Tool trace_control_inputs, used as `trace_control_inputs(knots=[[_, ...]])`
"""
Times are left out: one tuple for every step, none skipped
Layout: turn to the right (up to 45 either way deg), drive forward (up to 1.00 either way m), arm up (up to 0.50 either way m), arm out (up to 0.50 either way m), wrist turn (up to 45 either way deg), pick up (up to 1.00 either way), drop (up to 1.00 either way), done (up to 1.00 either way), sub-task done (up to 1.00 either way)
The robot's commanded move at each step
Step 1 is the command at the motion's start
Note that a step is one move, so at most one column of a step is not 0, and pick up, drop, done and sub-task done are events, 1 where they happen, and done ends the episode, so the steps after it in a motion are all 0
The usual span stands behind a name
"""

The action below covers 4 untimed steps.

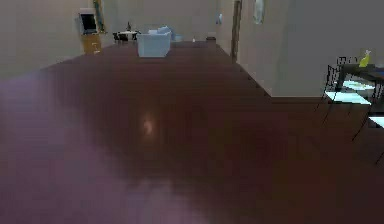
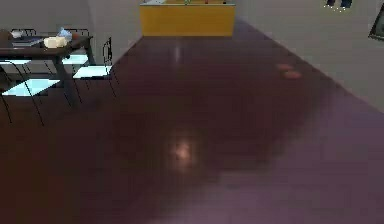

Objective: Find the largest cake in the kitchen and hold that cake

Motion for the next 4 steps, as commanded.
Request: trace_control_inputs(knots=[[45.0,0.00,0.00,0.00,0.0,0.00,0.00,0.00,0.00],[45.0,0.00,0.00,0.00,0.0,0.00,0.00,0.00,0.00],[15.0,0.00,0.00,0.00,0.0,0.00,0.00,0.00,0.00],[0.0,1.00,0.00,0.00,0.0,0.00,0.00,0.00,0.00]])
